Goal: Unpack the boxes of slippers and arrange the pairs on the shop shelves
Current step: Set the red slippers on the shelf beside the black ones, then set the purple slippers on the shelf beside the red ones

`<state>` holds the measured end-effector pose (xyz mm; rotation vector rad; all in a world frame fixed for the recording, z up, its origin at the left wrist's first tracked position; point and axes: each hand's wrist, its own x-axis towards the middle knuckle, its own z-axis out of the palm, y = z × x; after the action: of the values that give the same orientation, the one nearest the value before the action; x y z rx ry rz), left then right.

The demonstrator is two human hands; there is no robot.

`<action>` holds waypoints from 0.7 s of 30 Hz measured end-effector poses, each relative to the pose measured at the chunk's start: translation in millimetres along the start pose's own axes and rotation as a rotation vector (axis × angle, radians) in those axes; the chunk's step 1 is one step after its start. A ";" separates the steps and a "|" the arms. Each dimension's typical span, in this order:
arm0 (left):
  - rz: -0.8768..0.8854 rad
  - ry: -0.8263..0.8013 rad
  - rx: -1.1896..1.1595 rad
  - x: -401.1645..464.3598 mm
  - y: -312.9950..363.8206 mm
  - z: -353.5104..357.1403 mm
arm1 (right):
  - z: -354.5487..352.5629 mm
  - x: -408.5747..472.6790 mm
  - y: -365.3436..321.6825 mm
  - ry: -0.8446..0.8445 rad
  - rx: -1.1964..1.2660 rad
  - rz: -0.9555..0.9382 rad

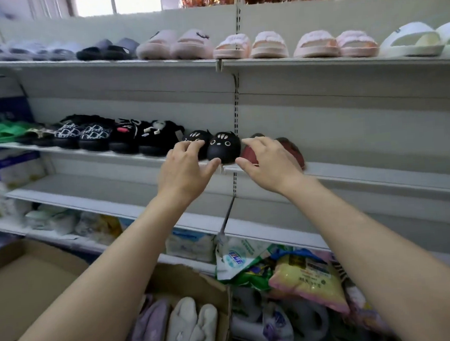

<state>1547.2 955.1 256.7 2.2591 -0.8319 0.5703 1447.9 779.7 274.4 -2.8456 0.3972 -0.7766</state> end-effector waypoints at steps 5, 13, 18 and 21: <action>-0.069 -0.057 0.050 -23.4 -44.6 -5.1 | 39.9 -0.4 -29.7 -0.086 0.037 -0.013; -0.266 -0.220 0.063 -57.3 -166.2 40.2 | 167.9 8.5 -59.8 -0.343 0.095 0.011; -0.454 -0.424 0.043 -89.0 -272.9 91.7 | 278.0 0.3 -79.9 -0.576 0.142 0.100; -0.546 -0.562 0.013 -122.5 -340.5 126.9 | 347.4 -12.1 -93.1 -0.713 0.197 0.188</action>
<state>1717.6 1114.2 -47.8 2.5448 -0.4115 -0.3242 1637.3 902.5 -5.9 -2.6147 0.4298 0.2325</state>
